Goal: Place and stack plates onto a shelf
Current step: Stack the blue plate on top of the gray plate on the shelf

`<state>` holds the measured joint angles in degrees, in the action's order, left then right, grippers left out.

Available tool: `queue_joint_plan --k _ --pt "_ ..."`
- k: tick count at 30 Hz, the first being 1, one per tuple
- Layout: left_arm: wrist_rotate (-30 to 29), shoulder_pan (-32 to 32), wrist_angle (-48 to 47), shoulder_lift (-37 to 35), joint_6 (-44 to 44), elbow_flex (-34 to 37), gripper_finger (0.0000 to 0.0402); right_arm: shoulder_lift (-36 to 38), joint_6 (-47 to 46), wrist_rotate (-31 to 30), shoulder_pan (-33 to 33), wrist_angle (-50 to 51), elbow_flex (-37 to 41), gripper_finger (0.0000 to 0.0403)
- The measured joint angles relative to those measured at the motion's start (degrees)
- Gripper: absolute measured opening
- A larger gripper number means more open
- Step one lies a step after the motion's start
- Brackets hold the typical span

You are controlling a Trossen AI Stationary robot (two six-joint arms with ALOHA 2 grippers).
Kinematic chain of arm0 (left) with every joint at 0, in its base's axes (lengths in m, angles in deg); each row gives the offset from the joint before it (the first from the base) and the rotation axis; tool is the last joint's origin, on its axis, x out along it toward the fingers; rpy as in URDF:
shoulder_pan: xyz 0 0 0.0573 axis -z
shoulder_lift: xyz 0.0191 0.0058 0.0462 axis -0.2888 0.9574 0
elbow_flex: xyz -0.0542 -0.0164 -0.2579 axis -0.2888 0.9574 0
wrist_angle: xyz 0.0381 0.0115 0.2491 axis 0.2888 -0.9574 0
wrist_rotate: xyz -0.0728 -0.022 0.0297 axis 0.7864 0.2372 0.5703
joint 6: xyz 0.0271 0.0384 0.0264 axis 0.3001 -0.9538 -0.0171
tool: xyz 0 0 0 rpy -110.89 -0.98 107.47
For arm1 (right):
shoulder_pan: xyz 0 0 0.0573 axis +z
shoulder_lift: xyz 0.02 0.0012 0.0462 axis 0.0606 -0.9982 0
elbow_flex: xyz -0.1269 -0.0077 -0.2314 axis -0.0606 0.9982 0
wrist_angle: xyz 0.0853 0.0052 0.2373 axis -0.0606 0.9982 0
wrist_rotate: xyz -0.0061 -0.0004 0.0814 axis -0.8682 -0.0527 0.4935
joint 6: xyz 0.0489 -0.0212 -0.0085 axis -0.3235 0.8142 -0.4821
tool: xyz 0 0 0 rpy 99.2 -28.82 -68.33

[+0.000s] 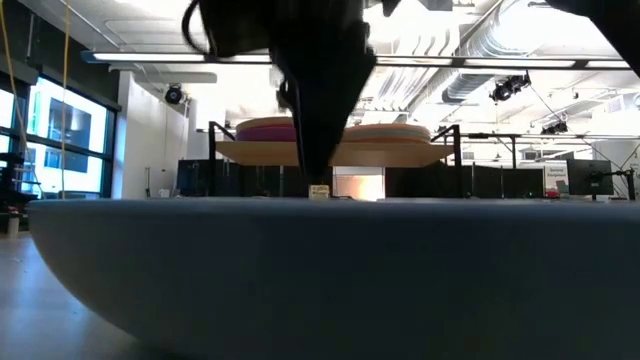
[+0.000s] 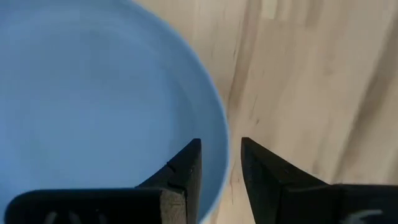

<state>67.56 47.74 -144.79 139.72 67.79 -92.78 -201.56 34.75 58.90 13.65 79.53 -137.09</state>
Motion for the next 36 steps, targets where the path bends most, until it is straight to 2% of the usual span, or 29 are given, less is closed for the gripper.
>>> queue_joint_plan --k 15,25,28,33,36 --pt "-0.68 3.74 0.0 0.02 1.61 0.02 0.0065 -3.36 -0.32 -2.13 0.55 -0.99 0.04 0.0092" --pt "-1.62 5.51 0.02 0.02 2.59 0.02 0.0065 -4.61 -1.75 -1.41 0.55 -2.31 0.07 0.009" --pt "-1.88 5.92 0.0 0.02 2.57 0.02 0.0065 -4.58 -2.14 -1.33 0.55 -1.77 0.07 0.0073" --pt "-2.04 5.91 -0.02 0.02 2.51 0.02 0.0065 -4.5 -3.3 -0.39 0.46 0.02 0.06 0.0009" --pt "-2.06 5.91 -0.02 0.02 1.92 0.02 0.0065 -4.45 -4.41 0.04 0.44 0.69 0.04 0.001"
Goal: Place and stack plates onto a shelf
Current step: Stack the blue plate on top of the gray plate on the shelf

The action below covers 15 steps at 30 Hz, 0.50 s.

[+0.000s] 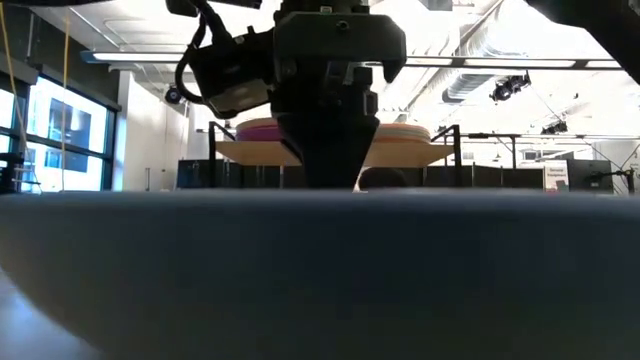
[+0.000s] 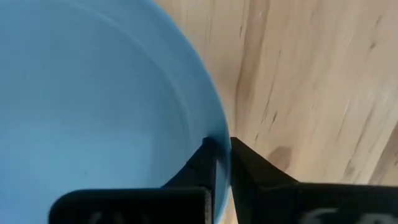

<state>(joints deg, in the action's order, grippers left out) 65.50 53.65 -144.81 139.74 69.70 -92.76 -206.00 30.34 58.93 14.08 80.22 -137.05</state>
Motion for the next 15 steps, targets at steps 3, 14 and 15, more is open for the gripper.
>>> queue_joint_plan --k 3,14,15 --pt "-0.11 0.0 0.0 0.0 -0.44 0.0 0.0065 0.0 -0.48 2.43 -0.3 1.25 0.0 0.0003" --pt "-0.11 0.0 0.0 0.0 -2.51 0.0 0.0065 4.68 -6.56 1.08 -2.28 1.64 0.0 0.0" --pt "-0.11 0.0 0.0 0.0 -2.95 0.0 0.0065 5.47 -7.15 0.67 -2.62 1.8 0.0 0.0001"
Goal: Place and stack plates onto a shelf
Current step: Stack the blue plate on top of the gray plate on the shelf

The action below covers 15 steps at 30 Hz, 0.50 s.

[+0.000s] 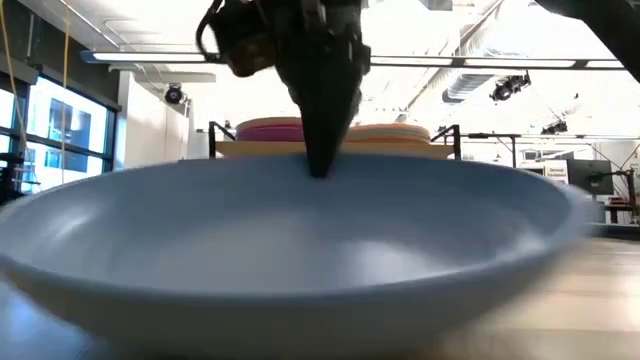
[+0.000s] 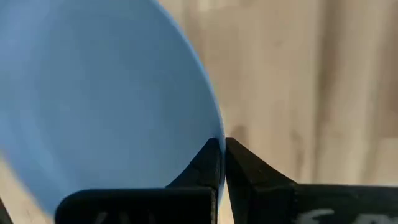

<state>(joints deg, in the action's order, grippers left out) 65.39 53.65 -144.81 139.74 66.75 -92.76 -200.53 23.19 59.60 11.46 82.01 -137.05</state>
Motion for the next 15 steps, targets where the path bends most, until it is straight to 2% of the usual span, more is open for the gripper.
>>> queue_joint_plan --k 8,15 --pt "-2.69 -0.04 0.0 0.04 -0.62 0.0 0.0065 6.97 0.06 -1.78 -4.04 1.0 0.0 0.0" --pt "-6.8 -0.15 0.0 0.04 -0.28 0.0 0.0065 12.8 6.06 -3.13 -10.75 2.42 0.02 0.0"
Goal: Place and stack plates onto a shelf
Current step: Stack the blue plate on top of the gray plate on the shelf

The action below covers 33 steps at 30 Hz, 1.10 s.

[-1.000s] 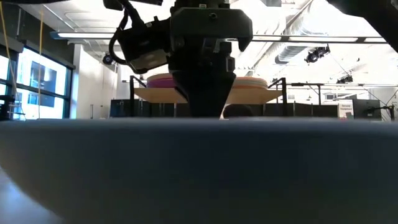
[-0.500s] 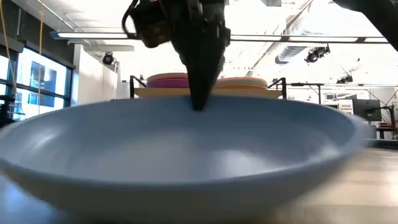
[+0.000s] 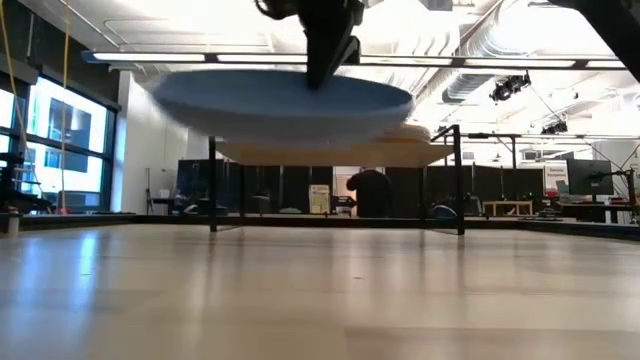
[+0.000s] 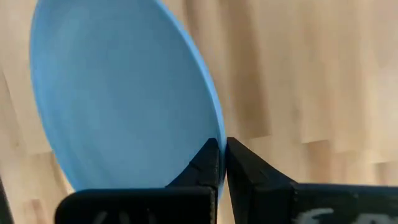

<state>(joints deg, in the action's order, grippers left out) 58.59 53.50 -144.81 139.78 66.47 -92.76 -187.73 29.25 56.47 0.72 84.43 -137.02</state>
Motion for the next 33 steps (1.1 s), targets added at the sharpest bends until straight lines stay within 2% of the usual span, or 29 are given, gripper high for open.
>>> queue_joint_plan --k 4,11,19,25,33 --pt "-4.12 -0.86 0.0 0.0 1.13 0.0 0.0065 3.69 2.74 0.16 -6.21 0.29 0.0 0.0" --pt "-10.54 -7.36 0.32 0.0 1.19 0.0 0.0065 9.71 2.43 3.49 -19.79 -3.29 0.0 0.0" --pt "-16.35 -17.93 0.48 0.04 1.19 0.0 0.0065 12.68 2.29 6.39 -33.28 -15.51 0.0 0.0" --pt "-16.94 -24.68 0.5 0.04 0.38 0.0 0.0065 12.45 -1.4 8.93 -39.21 -25.48 -0.02 0.0" --pt "-16.89 -29.37 2.71 0.07 -1.72 0.0 0.0065 10.8 -3.74 9.19 -41.76 -25.87 -0.02 0.0"
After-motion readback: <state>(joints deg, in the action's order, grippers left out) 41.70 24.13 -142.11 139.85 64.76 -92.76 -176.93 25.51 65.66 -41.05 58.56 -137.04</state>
